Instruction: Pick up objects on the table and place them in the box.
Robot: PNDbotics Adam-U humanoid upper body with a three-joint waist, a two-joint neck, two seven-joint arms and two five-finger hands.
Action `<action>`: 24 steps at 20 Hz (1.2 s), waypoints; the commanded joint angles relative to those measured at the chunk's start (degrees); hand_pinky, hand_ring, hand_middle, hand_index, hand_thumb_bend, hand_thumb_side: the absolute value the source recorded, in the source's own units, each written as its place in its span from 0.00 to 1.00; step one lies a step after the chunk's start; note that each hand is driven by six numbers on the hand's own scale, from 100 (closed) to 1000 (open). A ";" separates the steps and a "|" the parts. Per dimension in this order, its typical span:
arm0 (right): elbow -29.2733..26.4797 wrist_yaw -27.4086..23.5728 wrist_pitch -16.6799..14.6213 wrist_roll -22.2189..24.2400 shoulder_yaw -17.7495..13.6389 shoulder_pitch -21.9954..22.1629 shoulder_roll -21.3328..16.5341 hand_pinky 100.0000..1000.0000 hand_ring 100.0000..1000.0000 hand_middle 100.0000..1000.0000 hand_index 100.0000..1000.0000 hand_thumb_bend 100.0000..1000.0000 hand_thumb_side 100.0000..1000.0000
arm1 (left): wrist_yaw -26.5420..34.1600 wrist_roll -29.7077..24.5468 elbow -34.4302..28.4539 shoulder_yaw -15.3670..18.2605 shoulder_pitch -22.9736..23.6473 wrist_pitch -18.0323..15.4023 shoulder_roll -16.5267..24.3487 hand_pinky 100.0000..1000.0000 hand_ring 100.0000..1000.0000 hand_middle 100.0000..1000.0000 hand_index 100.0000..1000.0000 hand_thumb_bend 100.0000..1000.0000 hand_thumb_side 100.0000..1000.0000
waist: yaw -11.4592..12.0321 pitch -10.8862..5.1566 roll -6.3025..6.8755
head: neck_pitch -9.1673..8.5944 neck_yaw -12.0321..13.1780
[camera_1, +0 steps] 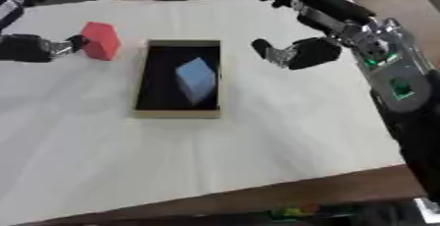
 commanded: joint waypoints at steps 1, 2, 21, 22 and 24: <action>-1.44 -1.46 0.48 -0.13 -1.00 -0.09 -1.07 0.85 0.93 0.91 1.00 0.10 0.58 | -3.37 -3.26 4.68 -1.96 -4.63 -0.25 3.16 0.82 0.83 0.83 0.94 0.55 0.36 | -0.31 -1.35 0.49 | 0.27 0.56; -1.52 -1.71 0.62 -0.29 -1.22 0.25 -1.16 0.85 0.93 0.91 1.00 0.09 0.58 | -4.35 -4.24 6.27 -2.53 -6.09 -0.19 2.69 0.83 0.83 0.82 0.93 0.56 0.34 | -0.41 -1.29 0.48 | 0.27 0.58; -1.62 -4.70 2.03 -1.28 -2.44 2.20 -1.02 0.85 0.93 0.90 1.00 0.06 0.60 | -23.45 -21.24 34.19 4.38 -18.42 -8.78 -8.24 0.82 0.83 0.81 0.90 0.55 0.20 | -2.56 -0.04 0.12 | 0.27 1.37; -1.61 -4.74 2.05 -1.30 -2.45 2.20 -1.01 0.85 0.93 0.90 1.00 0.06 0.60 | -24.51 -20.94 34.62 4.96 -18.34 -9.18 -8.58 0.82 0.83 0.81 0.90 0.55 0.20 | -2.59 0.05 0.09 | 0.27 1.37; -1.57 -4.85 2.08 -1.31 -2.44 2.20 -0.98 0.85 0.94 0.90 1.00 0.06 0.60 | -26.51 -19.81 35.17 5.85 -18.22 -9.90 -9.13 0.82 0.82 0.80 0.89 0.54 0.18 | -2.65 0.26 0.04 | 0.27 1.47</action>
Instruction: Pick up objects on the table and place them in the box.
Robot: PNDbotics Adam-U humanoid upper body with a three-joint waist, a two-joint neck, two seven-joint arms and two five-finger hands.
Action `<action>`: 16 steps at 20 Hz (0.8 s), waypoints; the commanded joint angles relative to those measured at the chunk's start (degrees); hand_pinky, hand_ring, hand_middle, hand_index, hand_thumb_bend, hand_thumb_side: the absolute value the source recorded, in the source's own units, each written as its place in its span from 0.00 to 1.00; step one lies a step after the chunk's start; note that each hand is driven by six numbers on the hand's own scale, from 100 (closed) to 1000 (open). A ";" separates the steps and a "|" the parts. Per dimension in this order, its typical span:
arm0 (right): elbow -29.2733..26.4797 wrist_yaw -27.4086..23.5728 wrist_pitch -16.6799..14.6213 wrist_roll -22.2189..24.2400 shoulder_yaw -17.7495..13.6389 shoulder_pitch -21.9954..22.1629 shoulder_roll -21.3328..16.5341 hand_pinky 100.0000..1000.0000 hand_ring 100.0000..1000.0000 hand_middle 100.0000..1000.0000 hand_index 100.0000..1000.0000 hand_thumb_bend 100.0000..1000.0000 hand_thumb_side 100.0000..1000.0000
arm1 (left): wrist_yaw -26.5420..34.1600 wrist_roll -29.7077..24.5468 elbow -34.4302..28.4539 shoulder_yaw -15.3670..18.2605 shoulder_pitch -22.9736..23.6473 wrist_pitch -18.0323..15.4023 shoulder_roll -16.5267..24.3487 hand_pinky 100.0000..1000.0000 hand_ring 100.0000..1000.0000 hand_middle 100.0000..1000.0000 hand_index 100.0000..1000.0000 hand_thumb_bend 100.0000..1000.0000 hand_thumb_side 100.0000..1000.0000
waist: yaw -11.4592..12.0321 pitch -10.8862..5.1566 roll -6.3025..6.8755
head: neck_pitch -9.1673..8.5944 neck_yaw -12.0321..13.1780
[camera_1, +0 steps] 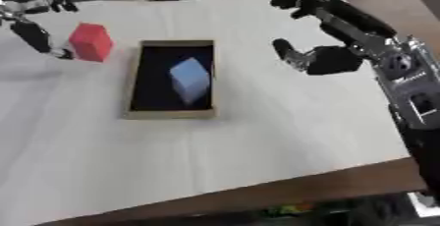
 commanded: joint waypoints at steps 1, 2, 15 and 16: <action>-1.06 -0.65 0.16 -0.14 -0.66 -0.85 -0.98 0.85 0.94 0.90 1.00 0.05 0.61 | -3.24 1.43 0.62 2.13 -1.15 -1.27 0.28 0.82 0.82 0.80 0.89 0.54 0.18 | -0.10 -0.07 0.02 | 0.27 0.30; -1.04 -0.71 0.18 -0.12 -0.64 -0.84 -0.96 0.85 0.94 0.90 1.00 0.05 0.61 | -4.19 2.13 0.93 2.50 -1.11 -1.49 0.04 0.82 0.82 0.80 0.89 0.54 0.18 | -0.15 0.04 0.00 | 0.27 0.35; -1.03 -1.49 0.39 -0.06 -0.60 -0.90 -0.62 0.85 0.94 0.90 1.00 0.03 0.63 | -23.93 14.04 6.18 10.27 -1.81 -4.57 -4.34 0.81 0.81 0.79 0.89 0.50 0.18 | -1.54 1.77 -0.21 | -0.24 1.01; -1.04 -1.55 0.41 -0.06 -0.60 -0.92 -0.62 0.85 0.94 0.90 1.00 0.03 0.63 | -24.68 14.92 6.60 10.61 -1.86 -4.89 -4.55 0.81 0.81 0.80 0.89 0.50 0.18 | -1.70 1.92 -0.15 | -0.32 1.05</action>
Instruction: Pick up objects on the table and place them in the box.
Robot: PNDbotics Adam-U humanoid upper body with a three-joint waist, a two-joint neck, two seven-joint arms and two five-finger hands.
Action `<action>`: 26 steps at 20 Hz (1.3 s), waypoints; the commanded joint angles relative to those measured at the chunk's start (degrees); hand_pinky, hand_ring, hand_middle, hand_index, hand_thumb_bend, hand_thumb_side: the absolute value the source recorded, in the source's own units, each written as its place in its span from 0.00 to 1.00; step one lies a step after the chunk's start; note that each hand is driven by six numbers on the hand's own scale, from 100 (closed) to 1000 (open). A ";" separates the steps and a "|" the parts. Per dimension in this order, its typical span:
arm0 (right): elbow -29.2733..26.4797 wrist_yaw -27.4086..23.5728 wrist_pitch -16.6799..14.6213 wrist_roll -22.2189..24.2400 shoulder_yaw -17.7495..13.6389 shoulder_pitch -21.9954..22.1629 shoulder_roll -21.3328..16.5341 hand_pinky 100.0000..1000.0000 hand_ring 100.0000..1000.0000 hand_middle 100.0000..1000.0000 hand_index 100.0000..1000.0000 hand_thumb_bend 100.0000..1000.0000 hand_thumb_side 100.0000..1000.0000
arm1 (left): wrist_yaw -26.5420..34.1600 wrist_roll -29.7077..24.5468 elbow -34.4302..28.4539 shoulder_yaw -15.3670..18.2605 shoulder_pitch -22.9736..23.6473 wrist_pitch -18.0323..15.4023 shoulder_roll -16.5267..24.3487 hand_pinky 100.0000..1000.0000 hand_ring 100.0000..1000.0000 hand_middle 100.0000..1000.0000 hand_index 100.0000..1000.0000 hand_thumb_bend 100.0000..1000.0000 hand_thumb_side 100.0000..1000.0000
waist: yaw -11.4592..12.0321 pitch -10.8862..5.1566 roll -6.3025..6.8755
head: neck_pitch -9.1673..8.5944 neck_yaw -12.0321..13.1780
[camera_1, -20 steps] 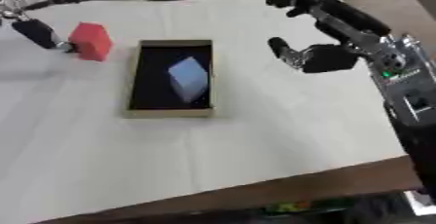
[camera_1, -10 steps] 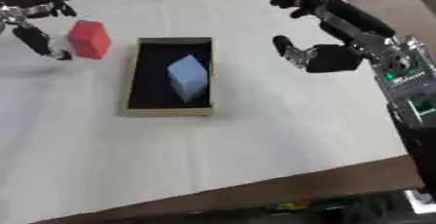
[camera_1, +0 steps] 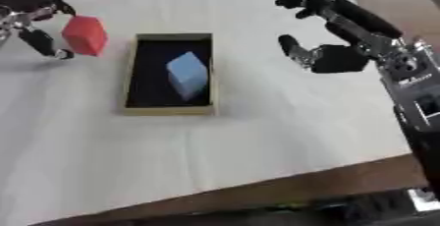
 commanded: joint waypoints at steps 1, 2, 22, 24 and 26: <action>-1.07 -0.72 0.15 -0.07 -0.59 -0.95 -0.67 0.85 0.94 0.90 1.00 0.03 0.63 | -3.48 3.08 0.72 1.89 -1.36 -1.08 0.28 0.81 0.81 0.80 0.89 0.50 0.18 | -0.28 0.07 -0.09 | -0.35 0.32; -1.11 -0.76 0.15 -0.06 -0.58 -1.00 -0.63 0.85 0.94 0.90 1.00 0.03 0.63 | -3.63 3.89 0.92 2.15 -1.39 -1.13 0.16 0.81 0.81 0.80 0.89 0.50 0.18 | -0.44 0.20 -0.04 | -0.44 0.32; -0.44 -0.45 -0.12 -0.13 -0.97 -0.72 0.04 0.85 0.94 0.90 1.00 0.00 0.66 | 1.03 14.02 -5.59 0.48 -0.67 -2.14 1.80 0.72 0.61 0.57 0.71 0.28 0.09 | -0.30 -0.72 0.08 | 0.22 -0.16; -0.25 -0.32 -0.21 -0.15 -1.05 -0.66 0.18 0.85 0.94 0.89 1.00 0.00 0.66 | 3.12 13.02 -9.58 -0.82 0.14 -3.42 3.05 0.72 0.61 0.57 0.71 0.28 0.10 | 0.01 -0.98 0.03 | 0.29 -0.41; -0.13 -0.18 -0.30 -0.22 -1.15 -0.54 0.29 0.85 0.94 0.89 1.00 0.00 0.66 | 6.89 10.72 -15.26 -2.82 1.57 -5.20 4.77 0.72 0.62 0.58 0.71 0.27 0.12 | 0.37 -1.25 0.03 | 0.31 -0.74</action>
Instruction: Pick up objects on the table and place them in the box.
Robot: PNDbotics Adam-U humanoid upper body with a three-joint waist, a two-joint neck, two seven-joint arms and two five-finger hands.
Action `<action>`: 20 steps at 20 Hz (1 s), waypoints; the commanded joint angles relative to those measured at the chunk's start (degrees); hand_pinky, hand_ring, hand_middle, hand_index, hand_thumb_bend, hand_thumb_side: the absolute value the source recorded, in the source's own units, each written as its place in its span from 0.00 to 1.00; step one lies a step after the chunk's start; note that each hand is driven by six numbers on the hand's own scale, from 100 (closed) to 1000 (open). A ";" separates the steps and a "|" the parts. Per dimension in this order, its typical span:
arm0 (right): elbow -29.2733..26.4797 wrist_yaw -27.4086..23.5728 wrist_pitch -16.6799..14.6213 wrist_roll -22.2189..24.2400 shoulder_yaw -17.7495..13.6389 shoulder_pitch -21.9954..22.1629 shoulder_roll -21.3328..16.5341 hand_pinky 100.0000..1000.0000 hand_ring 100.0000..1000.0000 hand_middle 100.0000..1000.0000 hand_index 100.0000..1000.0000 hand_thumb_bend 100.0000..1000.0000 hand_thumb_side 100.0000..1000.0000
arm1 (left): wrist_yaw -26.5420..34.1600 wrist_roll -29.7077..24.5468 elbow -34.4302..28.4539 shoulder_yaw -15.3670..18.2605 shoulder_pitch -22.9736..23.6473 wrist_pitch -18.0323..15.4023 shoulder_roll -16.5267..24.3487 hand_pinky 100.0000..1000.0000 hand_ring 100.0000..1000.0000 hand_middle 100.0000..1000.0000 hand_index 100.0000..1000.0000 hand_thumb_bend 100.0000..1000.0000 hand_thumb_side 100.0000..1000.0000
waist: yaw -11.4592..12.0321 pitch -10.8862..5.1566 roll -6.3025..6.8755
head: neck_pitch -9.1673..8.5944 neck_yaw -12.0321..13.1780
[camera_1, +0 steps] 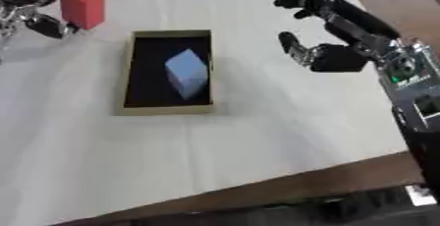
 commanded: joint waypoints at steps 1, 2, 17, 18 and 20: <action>-0.29 0.29 -0.33 -0.15 -0.88 -0.51 -0.63 0.85 0.94 0.89 1.00 0.00 0.66 | 5.70 -3.46 -9.35 -2.63 0.72 -2.52 4.58 0.72 0.62 0.58 0.71 0.27 0.12 | 0.33 -1.87 0.02 | 0.29 -0.53; -0.25 0.33 -0.37 -0.19 -0.91 -0.43 -0.57 0.85 0.94 0.89 1.00 0.00 0.66 | 8.03 -5.28 -12.45 -3.66 1.46 -3.25 5.37 0.72 0.62 0.58 0.71 0.27 0.13 | 0.48 -2.01 0.02 | 0.29 -0.71; 0.37 0.48 -0.72 0.18 -0.49 -0.39 0.29 0.85 0.94 0.89 1.00 0.00 0.68 | 29.19 -28.89 -27.47 -15.57 2.68 -5.69 5.96 0.72 0.64 0.61 0.74 0.27 0.22 | 0.76 -3.12 -0.08 | 0.29 -1.38; 0.38 0.48 -0.73 0.20 -0.47 -0.40 0.33 0.85 0.94 0.89 1.00 0.00 0.68 | 28.46 -29.37 -26.88 -15.83 2.46 -5.85 5.45 0.73 0.64 0.61 0.74 0.28 0.22 | 0.75 -3.15 -0.10 | 0.29 -1.38; 0.40 0.47 -0.72 0.20 -0.47 -0.38 0.40 0.85 0.94 0.89 1.00 0.00 0.68 | 26.53 -29.78 -25.36 -16.14 2.06 -6.23 4.27 0.73 0.65 0.63 0.76 0.29 0.23 | 0.74 -3.19 -0.13 | 0.29 -1.36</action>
